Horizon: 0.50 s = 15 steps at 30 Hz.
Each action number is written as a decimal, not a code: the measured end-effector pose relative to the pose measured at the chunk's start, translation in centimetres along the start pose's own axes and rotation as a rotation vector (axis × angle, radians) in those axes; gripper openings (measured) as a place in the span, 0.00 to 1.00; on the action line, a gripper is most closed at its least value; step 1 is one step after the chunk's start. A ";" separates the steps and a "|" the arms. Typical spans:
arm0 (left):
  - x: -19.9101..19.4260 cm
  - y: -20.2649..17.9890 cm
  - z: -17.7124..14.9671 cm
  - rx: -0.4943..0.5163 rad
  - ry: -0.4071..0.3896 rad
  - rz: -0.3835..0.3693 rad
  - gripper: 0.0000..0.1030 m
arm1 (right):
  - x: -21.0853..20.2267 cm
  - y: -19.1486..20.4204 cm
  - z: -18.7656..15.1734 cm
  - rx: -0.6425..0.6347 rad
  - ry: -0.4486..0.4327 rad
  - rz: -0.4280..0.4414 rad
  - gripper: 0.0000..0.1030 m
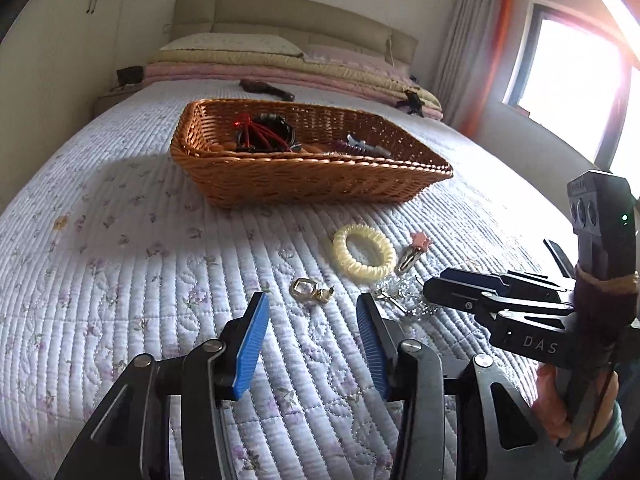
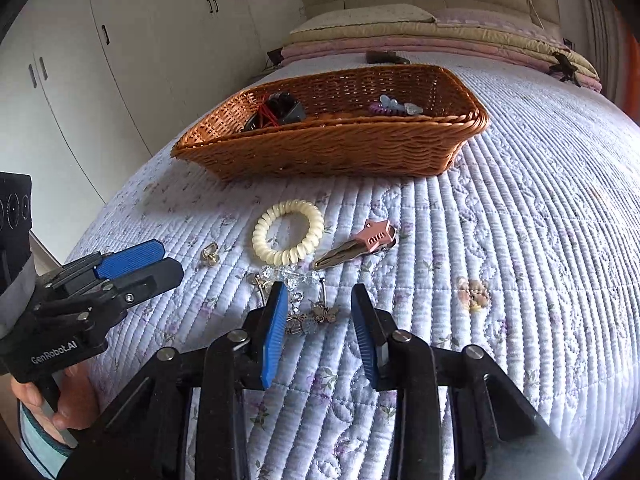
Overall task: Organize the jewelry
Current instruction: 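Move both open tools back toward the remaining jewelry on the bed, then grasp a gold ring with the left tool while the right grasps clear crystal jewelry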
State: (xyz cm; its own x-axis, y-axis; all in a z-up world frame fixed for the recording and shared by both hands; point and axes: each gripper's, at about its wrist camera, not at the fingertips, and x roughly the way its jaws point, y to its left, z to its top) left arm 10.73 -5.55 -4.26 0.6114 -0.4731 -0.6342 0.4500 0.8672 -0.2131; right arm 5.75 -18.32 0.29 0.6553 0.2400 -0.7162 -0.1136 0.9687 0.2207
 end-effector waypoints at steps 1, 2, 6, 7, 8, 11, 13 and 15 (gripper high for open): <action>0.1 0.0 0.0 -0.001 0.004 -0.001 0.44 | 0.1 0.1 0.0 -0.004 0.001 -0.003 0.33; 0.2 0.0 0.0 -0.001 0.011 -0.001 0.44 | 0.2 0.3 0.1 -0.010 0.003 -0.008 0.31; 1.0 -0.4 0.0 0.008 0.037 0.012 0.42 | 0.7 0.8 0.1 -0.035 0.012 -0.033 0.31; 1.2 -0.5 0.1 0.011 0.047 0.015 0.42 | 0.7 0.8 0.1 -0.035 0.015 -0.037 0.31; 1.5 -0.6 0.1 0.014 0.058 0.019 0.42 | 0.8 0.8 0.1 -0.034 0.019 -0.039 0.30; 2.1 -0.7 0.5 0.016 0.078 0.024 0.42 | 1.2 0.9 0.3 -0.036 0.034 -0.053 0.30; 2.6 -0.6 1.0 0.002 0.099 0.010 0.42 | 1.6 1.3 0.4 -0.053 0.041 -0.073 0.30; 3.1 -0.7 1.5 -0.002 0.113 0.010 0.42 | 1.7 1.6 0.3 -0.072 0.043 -0.096 0.30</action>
State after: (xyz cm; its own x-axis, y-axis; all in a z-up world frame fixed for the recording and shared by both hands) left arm 13.29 -7.85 -5.03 0.5387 -0.4442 -0.7159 0.4431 0.8721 -0.2077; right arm 6.91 -16.34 -0.33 0.6335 0.1471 -0.7596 -0.1063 0.9890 0.1029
